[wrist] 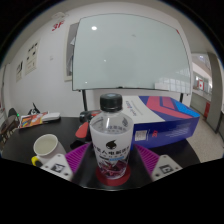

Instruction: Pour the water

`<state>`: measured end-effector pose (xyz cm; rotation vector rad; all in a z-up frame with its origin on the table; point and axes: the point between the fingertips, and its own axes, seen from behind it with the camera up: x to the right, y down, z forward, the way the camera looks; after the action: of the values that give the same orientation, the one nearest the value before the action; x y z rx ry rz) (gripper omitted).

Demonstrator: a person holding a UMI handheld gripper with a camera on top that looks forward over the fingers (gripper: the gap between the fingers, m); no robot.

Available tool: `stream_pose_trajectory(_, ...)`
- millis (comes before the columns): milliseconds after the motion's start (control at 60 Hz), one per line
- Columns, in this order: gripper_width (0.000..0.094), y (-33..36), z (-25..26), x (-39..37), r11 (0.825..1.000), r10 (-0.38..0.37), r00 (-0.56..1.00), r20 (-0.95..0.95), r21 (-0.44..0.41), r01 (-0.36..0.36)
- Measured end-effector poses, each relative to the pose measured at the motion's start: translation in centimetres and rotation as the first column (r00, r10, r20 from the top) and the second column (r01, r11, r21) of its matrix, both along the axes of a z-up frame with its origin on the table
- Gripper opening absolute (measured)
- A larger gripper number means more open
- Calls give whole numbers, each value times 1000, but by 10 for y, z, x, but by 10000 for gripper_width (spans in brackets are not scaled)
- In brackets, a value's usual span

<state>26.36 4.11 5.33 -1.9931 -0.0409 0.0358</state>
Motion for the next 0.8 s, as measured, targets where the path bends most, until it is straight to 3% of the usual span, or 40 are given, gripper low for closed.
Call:
stream_pose_trajectory(17, 874, -2, 0, 0, 1000, -6, 1000, -3, -11, 6)
stream_pose_trajectory(50, 814, -7, 2, 1, 999, -26, 1000, -10, -26, 26)
stream_pose_trajectory(117, 858, -18, 9, 2, 997, -66, 998, -13, -42, 65)
stream_pose_trajectory(283, 837, -68, 44, 3, 985, -166, 984, 59, -42, 169)
stream_pose_trajectory(567, 846, -212, 114, -63, 983, -183, 979, 86, 1, 183)
stream_pose_trajectory(800, 844, -301, 134, -92, 982, -185, 974, 128, 0, 186)
